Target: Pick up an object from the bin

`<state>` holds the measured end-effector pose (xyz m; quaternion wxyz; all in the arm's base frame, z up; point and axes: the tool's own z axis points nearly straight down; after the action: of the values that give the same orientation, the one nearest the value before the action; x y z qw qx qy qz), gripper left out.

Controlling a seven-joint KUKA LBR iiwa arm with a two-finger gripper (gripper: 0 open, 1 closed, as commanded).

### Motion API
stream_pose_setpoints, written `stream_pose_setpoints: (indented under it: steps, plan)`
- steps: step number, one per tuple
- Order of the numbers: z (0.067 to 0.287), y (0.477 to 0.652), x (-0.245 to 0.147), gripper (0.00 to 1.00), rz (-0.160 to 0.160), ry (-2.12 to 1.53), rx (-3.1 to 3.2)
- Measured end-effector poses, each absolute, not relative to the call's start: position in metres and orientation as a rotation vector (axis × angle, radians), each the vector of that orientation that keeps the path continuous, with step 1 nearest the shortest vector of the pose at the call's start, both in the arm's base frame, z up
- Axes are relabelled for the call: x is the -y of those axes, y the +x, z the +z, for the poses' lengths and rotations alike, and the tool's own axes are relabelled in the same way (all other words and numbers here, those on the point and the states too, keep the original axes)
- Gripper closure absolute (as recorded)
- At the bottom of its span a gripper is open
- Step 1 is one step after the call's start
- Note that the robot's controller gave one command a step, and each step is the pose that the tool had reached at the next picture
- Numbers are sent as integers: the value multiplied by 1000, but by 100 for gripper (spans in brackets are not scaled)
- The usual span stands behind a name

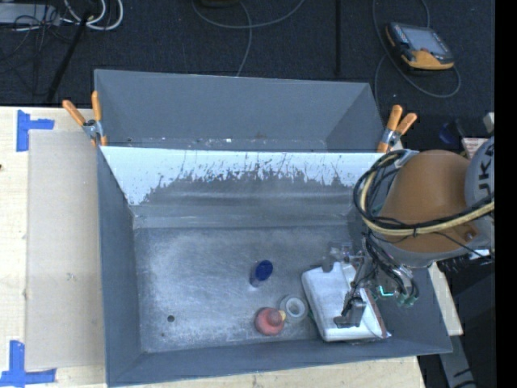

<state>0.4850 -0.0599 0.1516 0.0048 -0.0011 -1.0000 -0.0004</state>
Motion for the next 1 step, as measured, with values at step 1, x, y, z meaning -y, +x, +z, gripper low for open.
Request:
stream_pose_setpoints:
  steps: [1]
  plan:
    - [87,530,66,0,-6,232,3137]
